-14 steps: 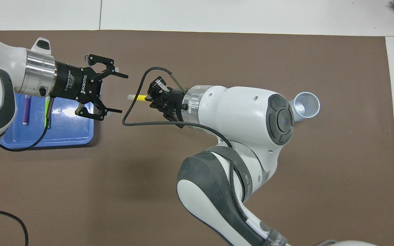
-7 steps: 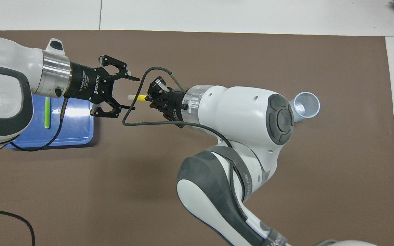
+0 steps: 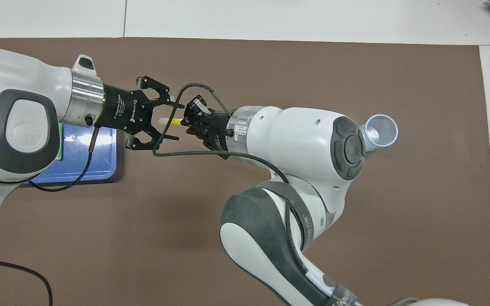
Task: Right arm passes pens to left for tray arrangement
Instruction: 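Close the left gripper on the yellow pen beside the right gripper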
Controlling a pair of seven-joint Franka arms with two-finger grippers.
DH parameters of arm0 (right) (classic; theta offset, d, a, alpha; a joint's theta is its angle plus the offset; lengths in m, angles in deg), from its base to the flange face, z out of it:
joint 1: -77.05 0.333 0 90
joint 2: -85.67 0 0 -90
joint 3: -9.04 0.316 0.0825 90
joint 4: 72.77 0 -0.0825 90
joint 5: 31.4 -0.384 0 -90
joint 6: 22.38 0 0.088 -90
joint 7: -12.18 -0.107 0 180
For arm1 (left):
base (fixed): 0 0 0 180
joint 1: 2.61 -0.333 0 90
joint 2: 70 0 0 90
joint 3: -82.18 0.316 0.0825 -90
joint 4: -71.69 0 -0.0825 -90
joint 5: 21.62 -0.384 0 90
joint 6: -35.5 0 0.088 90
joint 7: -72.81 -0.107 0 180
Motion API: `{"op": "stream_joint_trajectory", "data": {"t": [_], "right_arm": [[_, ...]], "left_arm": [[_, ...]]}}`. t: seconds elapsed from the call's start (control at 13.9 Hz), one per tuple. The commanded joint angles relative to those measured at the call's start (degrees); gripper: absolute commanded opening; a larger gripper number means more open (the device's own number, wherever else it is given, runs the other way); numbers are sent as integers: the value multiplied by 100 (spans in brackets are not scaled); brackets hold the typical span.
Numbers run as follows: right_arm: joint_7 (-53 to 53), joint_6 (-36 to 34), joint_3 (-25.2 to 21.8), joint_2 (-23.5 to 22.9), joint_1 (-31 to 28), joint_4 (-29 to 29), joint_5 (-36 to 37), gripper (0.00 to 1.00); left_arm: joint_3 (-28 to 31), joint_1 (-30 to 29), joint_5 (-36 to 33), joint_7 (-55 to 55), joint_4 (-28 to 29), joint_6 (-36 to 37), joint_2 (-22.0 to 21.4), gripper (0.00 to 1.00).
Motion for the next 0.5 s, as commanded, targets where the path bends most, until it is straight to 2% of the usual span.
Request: {"op": "stream_joint_trajectory", "data": {"t": [0.0,0.07,0.43], "right_arm": [[-56,72,-6,-44,15,41,-65,8],[-47,72,-6,-44,15,41,-65,8],[-56,72,-6,-44,15,41,-65,8]], "left_arm": [[52,-18,-98,61,160,-92,-164,57],[52,-18,-107,61,169,-92,-164,50],[52,17,-98,96,169,-92,-164,37]]}}
